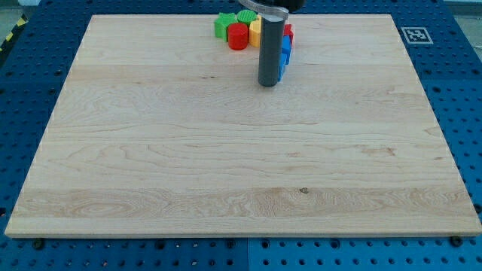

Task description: Push the blue cube towards group of blocks

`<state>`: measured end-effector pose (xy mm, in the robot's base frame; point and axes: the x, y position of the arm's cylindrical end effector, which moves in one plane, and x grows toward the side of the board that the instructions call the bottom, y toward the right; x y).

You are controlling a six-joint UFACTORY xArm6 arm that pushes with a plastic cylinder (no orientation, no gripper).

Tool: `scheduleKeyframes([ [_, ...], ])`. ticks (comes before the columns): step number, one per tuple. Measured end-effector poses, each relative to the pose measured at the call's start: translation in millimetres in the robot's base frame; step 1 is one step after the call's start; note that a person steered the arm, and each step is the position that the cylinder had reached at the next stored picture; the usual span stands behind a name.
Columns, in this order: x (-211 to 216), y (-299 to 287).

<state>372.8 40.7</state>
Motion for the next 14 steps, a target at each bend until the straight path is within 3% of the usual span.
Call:
scheduleKeyframes([
  [2, -8, -7],
  [3, 25, 23],
  [4, 18, 54],
  [7, -39, 4],
  [9, -7, -3],
  [14, -43, -31],
])
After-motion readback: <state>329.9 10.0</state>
